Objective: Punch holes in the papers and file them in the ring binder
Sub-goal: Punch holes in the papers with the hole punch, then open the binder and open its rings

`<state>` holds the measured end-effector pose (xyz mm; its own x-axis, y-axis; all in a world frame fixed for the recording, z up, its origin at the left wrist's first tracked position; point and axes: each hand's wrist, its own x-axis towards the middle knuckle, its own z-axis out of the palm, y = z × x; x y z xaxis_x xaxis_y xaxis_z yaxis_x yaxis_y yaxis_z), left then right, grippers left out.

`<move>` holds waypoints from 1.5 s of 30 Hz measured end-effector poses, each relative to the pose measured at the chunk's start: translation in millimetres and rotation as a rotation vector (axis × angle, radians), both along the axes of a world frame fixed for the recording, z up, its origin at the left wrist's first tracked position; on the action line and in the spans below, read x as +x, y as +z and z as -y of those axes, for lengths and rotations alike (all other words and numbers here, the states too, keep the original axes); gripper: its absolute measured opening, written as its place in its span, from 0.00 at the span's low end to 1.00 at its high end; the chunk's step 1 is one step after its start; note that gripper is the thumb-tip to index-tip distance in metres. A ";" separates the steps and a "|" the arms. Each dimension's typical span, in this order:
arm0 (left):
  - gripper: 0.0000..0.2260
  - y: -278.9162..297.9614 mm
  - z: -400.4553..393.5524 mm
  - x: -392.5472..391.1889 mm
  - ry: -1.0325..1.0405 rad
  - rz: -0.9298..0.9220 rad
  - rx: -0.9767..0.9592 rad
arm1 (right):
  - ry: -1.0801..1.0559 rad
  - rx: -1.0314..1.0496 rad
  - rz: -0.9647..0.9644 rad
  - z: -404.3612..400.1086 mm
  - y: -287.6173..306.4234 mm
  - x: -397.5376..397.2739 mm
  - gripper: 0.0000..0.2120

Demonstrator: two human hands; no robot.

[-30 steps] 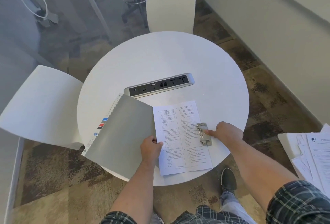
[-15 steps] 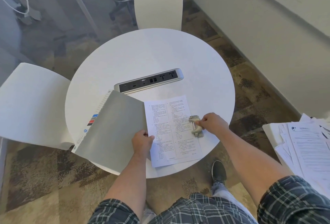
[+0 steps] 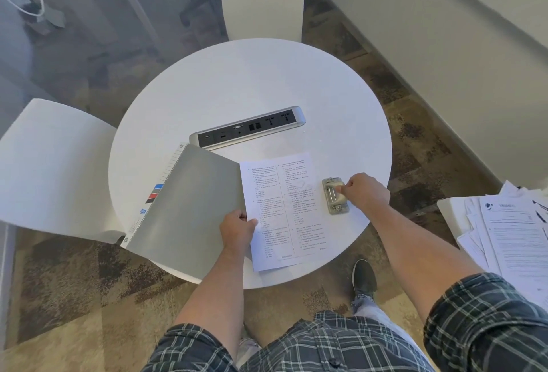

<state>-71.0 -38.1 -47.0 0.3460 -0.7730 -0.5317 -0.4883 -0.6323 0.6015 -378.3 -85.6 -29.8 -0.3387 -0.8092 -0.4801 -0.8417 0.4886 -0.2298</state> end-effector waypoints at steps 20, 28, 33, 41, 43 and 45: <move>0.04 2.5 6.3 -30.2 -0.018 -0.030 -0.006 | -0.003 -0.125 -0.170 12.4 0.3 3.5 0.16; 0.04 6.2 17.1 -42.3 -0.083 0.047 -0.049 | 0.199 -0.363 -0.284 -12.3 -8.1 16.4 0.22; 0.07 7.0 16.2 -25.2 -0.111 0.072 -0.090 | 0.366 -0.404 -0.022 -17.0 -1.0 54.1 0.20; 0.27 11.0 -6.4 36.5 -0.248 0.612 -0.304 | 0.361 -0.119 0.467 -28.5 -2.5 155.3 0.15; 0.40 16.9 -10.2 51.0 -0.211 0.677 -0.273 | 0.321 -0.039 0.507 -28.4 -5.6 176.8 0.16; 0.51 22.9 -10.3 66.3 -0.138 0.674 -0.217 | 0.293 0.034 0.562 -25.9 -7.1 192.7 0.18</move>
<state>-4.8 -27.9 -24.1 0.4359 -0.8976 -0.0663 -0.8646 -0.4381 0.2460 -185.6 -59.7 -36.9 0.2059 -0.8113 -0.5471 -0.6967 0.2711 -0.6642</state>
